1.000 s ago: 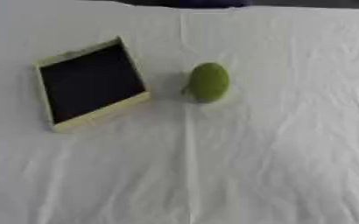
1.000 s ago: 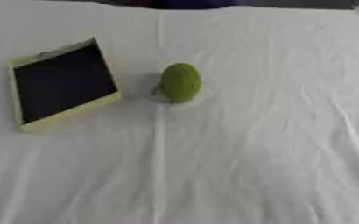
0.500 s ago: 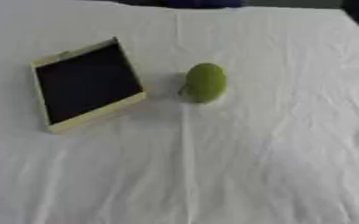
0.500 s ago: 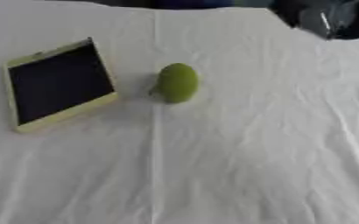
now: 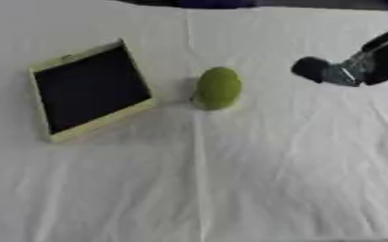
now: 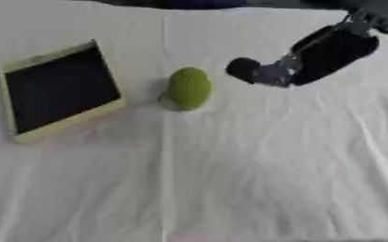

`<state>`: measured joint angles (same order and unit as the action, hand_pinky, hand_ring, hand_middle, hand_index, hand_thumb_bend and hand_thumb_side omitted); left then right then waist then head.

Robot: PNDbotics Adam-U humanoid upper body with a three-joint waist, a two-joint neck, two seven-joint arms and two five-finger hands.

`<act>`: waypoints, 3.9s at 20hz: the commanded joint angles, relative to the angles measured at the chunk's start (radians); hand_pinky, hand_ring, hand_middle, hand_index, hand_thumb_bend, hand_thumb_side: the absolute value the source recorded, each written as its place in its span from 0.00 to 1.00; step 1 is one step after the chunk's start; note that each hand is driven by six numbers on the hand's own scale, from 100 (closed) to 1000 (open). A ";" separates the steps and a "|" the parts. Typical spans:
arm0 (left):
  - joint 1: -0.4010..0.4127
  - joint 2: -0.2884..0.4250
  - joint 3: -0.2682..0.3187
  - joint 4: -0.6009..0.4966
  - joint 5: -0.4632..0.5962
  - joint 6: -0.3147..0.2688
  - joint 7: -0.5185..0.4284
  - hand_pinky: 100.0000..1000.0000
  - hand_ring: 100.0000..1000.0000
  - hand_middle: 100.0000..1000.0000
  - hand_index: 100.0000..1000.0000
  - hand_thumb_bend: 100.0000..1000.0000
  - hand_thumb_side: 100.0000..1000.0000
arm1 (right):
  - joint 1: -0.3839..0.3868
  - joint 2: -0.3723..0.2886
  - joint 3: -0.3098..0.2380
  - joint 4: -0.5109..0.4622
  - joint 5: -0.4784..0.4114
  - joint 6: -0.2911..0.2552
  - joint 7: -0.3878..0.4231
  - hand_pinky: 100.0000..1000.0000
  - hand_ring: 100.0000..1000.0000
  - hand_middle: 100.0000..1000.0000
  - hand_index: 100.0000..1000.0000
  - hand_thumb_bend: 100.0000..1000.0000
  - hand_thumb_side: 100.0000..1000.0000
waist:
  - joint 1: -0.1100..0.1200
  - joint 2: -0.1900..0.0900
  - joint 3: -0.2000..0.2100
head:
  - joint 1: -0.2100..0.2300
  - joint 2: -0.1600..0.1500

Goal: Pick up objects on the table and place them in the box.

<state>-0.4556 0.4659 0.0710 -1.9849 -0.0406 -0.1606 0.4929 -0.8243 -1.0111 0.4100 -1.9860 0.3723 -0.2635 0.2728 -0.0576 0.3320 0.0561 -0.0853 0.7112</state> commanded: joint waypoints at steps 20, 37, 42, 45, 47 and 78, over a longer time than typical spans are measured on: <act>-0.013 0.018 -0.006 -0.015 0.012 -0.001 -0.013 0.72 0.74 0.57 0.68 0.06 0.50 | -0.165 0.136 0.108 0.117 -0.100 0.058 0.369 0.80 0.86 0.88 0.93 0.34 0.36 | -0.002 -0.030 0.009 | -0.008 0.005; -0.016 0.008 -0.008 -0.015 0.017 0.001 -0.016 0.72 0.74 0.57 0.68 0.05 0.52 | -0.090 0.229 0.099 0.300 -0.013 0.224 0.303 0.81 0.85 0.85 0.94 0.36 0.26 | 0.005 -0.019 0.020 | -0.006 -0.008; -0.017 0.004 -0.009 -0.015 0.019 0.003 -0.018 0.72 0.74 0.57 0.68 0.05 0.52 | -0.074 0.254 0.094 0.355 0.016 0.224 0.281 0.81 0.85 0.84 0.95 0.36 0.25 | 0.007 -0.016 0.020 | -0.009 -0.013; -0.017 0.003 -0.009 -0.015 0.020 0.004 -0.018 0.72 0.74 0.57 0.68 0.05 0.52 | -0.073 0.266 0.094 0.377 0.022 0.221 0.275 0.81 0.85 0.84 0.95 0.36 0.25 | 0.008 -0.015 0.020 | -0.010 -0.015; -0.017 0.001 -0.010 -0.015 0.020 0.005 -0.019 0.72 0.74 0.57 0.68 0.05 0.52 | -0.070 0.281 0.087 0.397 0.025 0.227 0.265 0.81 0.85 0.85 0.96 0.34 0.23 | 0.010 -0.013 0.021 | -0.011 -0.020; -0.022 -0.018 -0.018 -0.015 0.029 0.010 -0.029 0.72 0.75 0.57 0.68 0.03 0.55 | -0.080 0.483 0.043 0.722 0.211 0.139 0.149 0.80 0.84 0.79 0.84 0.34 0.10 | 0.018 0.006 0.034 | -0.024 -0.042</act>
<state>-0.4614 0.4374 0.0522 -1.9849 -0.0154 -0.1499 0.4669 -0.8840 -0.5190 0.4677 -1.2626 0.5786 -0.1160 0.4292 -0.0445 0.3567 0.0888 -0.1073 0.6793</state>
